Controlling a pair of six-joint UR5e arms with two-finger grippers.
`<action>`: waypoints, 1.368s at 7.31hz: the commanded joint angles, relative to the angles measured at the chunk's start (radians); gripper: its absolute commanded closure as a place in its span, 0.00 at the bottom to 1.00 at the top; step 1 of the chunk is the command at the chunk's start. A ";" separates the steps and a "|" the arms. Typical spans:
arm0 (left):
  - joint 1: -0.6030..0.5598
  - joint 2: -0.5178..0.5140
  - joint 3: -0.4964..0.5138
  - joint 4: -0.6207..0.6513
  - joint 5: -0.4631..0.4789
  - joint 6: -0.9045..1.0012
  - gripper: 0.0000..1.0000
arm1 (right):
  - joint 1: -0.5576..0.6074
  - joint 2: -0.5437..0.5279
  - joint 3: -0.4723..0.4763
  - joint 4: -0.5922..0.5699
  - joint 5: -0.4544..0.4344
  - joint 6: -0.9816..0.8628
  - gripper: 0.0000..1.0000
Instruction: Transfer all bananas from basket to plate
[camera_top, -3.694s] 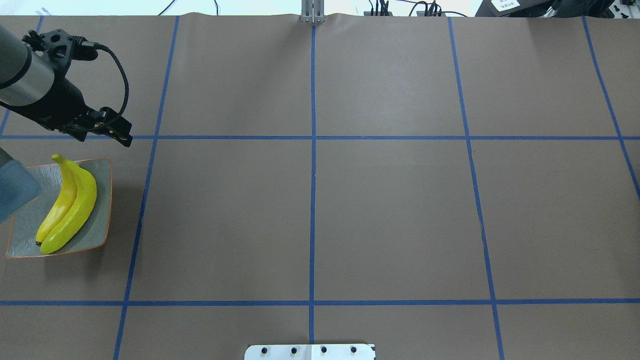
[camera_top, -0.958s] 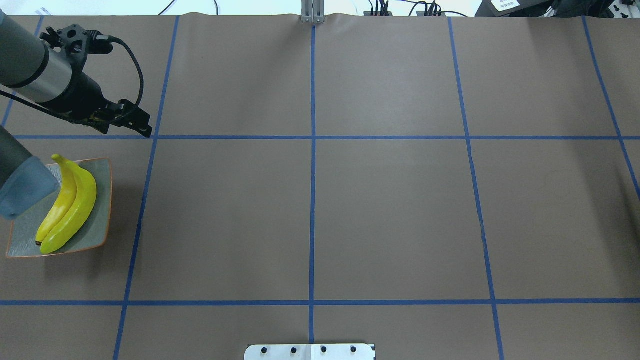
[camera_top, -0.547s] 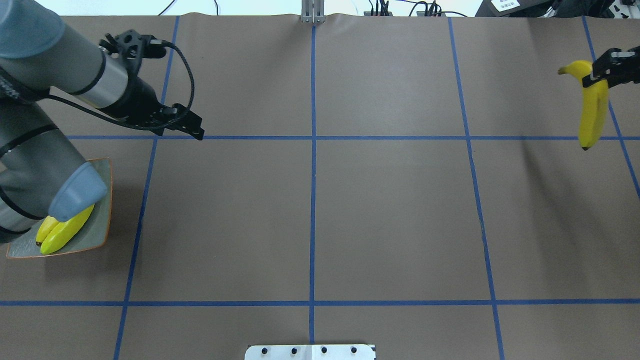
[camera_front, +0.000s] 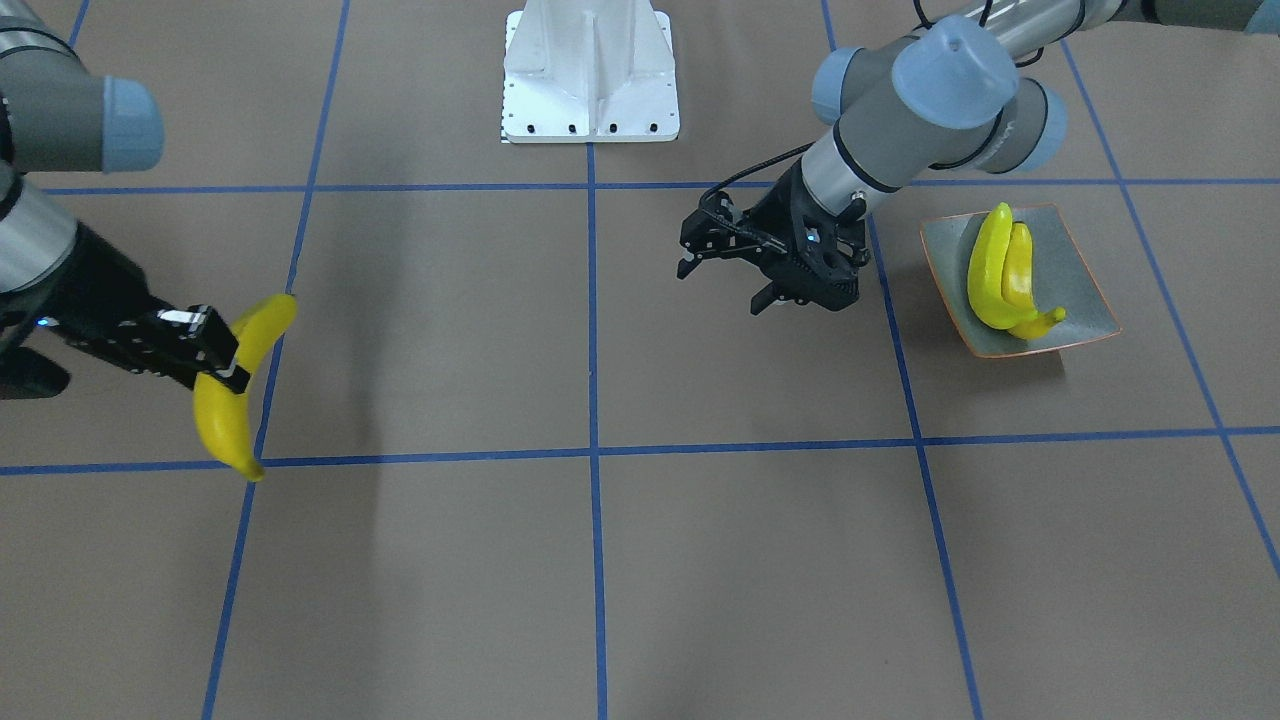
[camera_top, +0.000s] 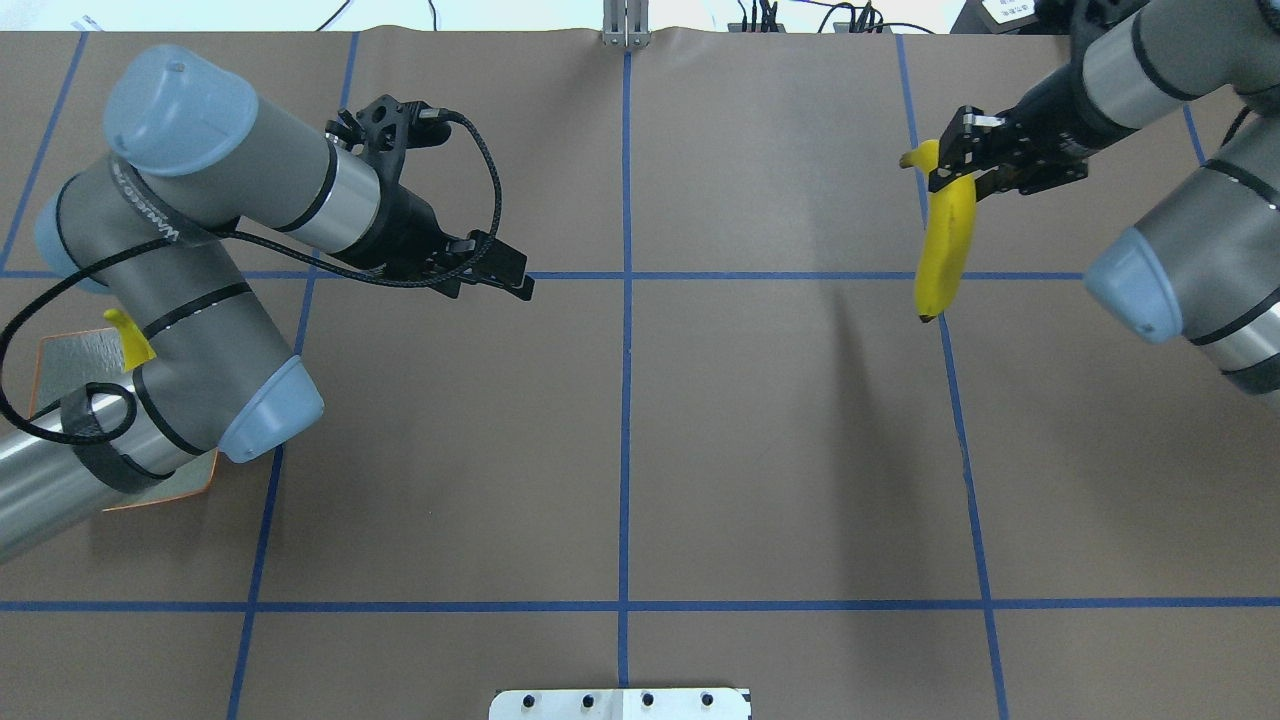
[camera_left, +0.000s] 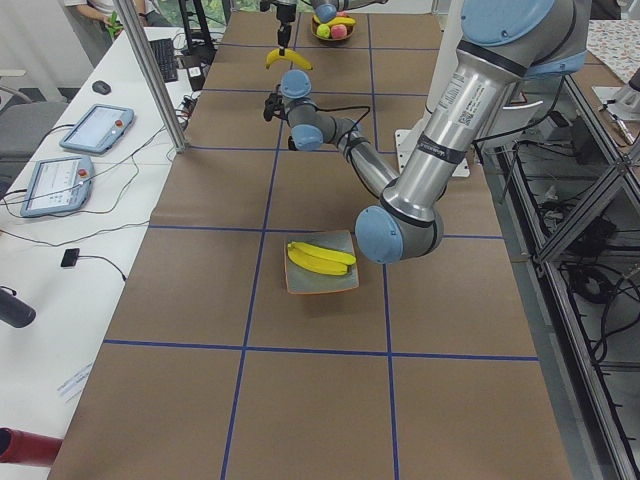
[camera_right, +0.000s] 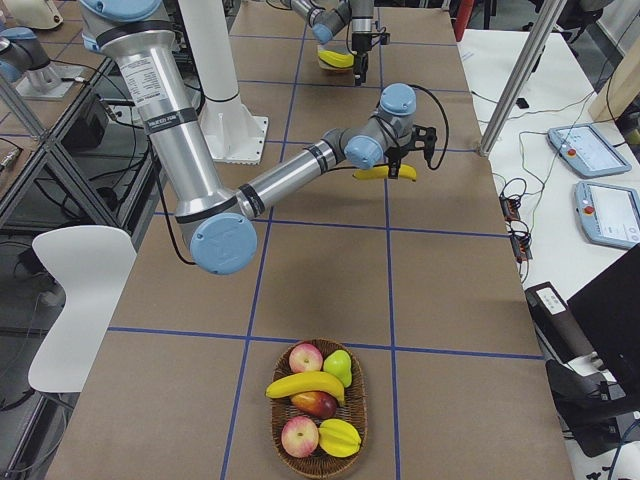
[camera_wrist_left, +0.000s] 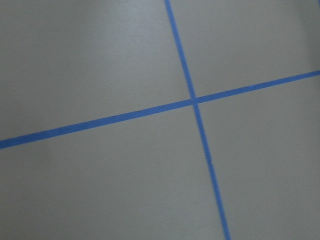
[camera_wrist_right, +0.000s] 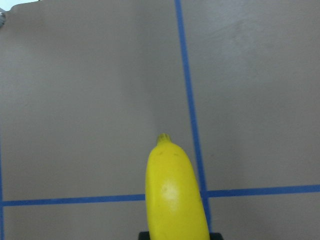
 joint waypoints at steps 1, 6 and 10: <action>0.035 -0.074 0.067 -0.132 0.001 -0.084 0.01 | -0.093 0.055 0.029 0.002 -0.030 0.074 1.00; 0.121 -0.150 0.067 -0.194 0.009 -0.136 0.00 | -0.242 0.121 -0.012 0.229 -0.129 0.253 1.00; 0.150 -0.161 0.096 -0.264 0.055 -0.136 0.01 | -0.253 0.149 -0.014 0.244 -0.063 0.358 1.00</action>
